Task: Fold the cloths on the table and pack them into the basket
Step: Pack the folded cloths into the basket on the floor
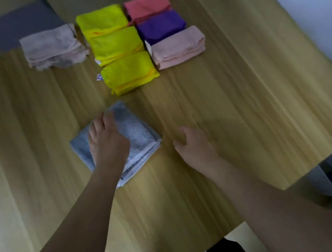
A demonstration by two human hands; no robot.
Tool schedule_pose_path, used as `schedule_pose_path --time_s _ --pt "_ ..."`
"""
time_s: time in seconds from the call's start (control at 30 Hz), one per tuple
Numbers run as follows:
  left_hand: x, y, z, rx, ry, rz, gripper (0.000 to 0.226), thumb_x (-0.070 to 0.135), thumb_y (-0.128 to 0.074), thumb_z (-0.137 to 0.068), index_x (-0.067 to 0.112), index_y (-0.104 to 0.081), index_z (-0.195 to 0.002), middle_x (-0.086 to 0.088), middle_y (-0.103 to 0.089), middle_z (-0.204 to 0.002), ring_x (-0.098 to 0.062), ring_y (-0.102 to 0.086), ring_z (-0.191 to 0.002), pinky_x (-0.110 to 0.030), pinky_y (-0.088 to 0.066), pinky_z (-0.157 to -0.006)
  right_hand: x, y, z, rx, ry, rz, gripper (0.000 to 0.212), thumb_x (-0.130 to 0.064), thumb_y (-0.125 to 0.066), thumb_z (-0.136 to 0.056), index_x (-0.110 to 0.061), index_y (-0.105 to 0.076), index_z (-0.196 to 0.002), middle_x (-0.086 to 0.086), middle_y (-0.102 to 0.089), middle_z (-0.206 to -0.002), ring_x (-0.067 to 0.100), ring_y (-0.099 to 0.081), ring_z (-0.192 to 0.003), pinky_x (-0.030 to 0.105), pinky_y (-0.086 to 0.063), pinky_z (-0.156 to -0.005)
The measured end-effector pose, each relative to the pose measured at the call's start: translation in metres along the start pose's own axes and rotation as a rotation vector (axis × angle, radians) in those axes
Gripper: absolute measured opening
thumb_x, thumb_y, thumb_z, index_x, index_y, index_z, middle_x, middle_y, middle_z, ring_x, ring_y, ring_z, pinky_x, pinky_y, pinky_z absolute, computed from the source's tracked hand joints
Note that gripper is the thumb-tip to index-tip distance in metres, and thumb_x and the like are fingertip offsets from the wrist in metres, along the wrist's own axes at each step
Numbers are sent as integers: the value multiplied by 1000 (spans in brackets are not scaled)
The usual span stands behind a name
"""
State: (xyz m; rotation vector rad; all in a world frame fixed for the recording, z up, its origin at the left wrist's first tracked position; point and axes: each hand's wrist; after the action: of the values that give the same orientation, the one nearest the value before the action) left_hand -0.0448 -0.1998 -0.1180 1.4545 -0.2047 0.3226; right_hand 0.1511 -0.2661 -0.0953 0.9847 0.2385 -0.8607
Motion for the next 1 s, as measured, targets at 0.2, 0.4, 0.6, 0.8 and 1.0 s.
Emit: schedule_pose_path --time_s 0.2,0.4,0.6,0.8,1.0 --pt "-37 -10 -19 -220 141 -61 58 21 -54 -82 5 -41 -136 -20 -46 -135 -40 -37 -127 -48 -25 -111 -44 -36 -29 -140 -20 -156 65 -37 -55 -92 -16 -29 -149 3 -35 -150 19 -38 -136 34 -31 -112" --pt "-38 -11 -30 -419 38 41 48 33 -62 -77 12 -49 -119 -9 -51 -115 -32 -48 -113 -40 -43 -85 -50 -51 -51 -187 -77 100 48 -44 -58 -66 -20 -54 -107 2 -61 -105 26 -60 -99 47 -49 -88" --pt "-11 -18 -52 -224 -23 177 40 32 -58 -84 14 -51 -119 -7 -46 -123 -29 -41 -117 -38 -38 -93 -30 -21 -54 -68 -145 -135 26 -25 -57 -82 -11 -55 -103 4 -61 -96 16 -60 -84 28 -49 -67" --pt "16 -43 -89 5 -371 -194 57 16 -52 -82 4 -42 -136 -22 -34 -147 -43 -30 -136 -53 -24 -111 -9 -2 -66 31 -179 -114 10 -17 -49 -85 -8 -52 -88 0 -58 -80 15 -56 -70 25 -41 -54" --pt "29 -52 -124 112 -408 -303 52 14 -45 -89 2 -40 -139 -26 -34 -148 -47 -25 -140 -55 -14 -117 2 10 -69 68 -279 -86 15 -21 -47 -87 -11 -46 -98 -1 -56 -86 11 -53 -70 27 -36 -53"
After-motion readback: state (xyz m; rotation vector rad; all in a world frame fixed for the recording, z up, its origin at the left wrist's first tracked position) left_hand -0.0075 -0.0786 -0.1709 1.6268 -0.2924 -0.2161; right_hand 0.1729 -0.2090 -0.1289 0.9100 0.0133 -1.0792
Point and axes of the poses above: each hand's wrist, its own z-axis away from the middle knuckle, its own y-axis out of the back of the hand, x = y × z
